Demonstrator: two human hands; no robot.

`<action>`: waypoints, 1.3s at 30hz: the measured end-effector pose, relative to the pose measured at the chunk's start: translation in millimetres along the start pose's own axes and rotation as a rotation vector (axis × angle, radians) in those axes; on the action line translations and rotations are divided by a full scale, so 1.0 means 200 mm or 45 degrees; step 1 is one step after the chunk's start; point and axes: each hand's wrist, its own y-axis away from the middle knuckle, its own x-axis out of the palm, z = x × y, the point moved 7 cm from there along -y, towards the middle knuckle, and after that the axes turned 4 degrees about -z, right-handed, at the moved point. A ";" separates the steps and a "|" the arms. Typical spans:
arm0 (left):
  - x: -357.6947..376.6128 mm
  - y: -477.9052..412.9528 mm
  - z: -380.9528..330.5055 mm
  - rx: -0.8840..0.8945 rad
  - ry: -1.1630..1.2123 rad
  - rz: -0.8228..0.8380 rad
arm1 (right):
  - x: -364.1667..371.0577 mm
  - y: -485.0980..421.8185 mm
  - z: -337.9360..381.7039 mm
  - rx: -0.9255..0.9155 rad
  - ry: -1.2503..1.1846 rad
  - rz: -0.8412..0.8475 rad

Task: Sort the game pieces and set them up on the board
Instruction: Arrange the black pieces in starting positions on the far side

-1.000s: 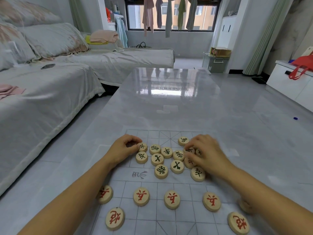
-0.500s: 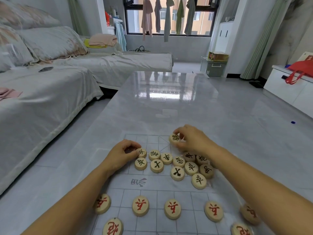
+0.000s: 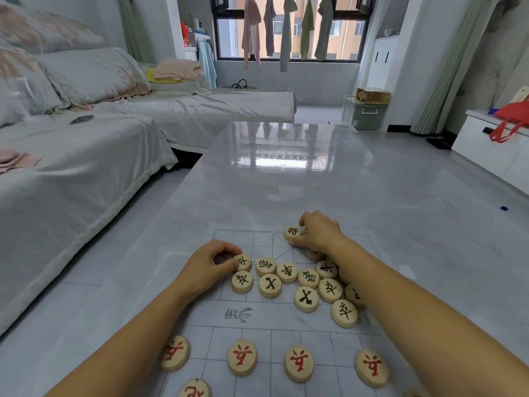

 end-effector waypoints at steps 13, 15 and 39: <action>0.00 0.00 0.00 0.012 -0.022 -0.011 | 0.03 -0.02 -0.02 0.021 -0.196 0.073; 0.00 0.00 0.00 0.014 -0.017 -0.012 | 0.03 -0.02 -0.01 0.014 -0.198 0.045; 0.00 0.00 0.00 0.035 -0.032 -0.018 | 0.03 -0.03 -0.01 0.045 -0.193 -0.064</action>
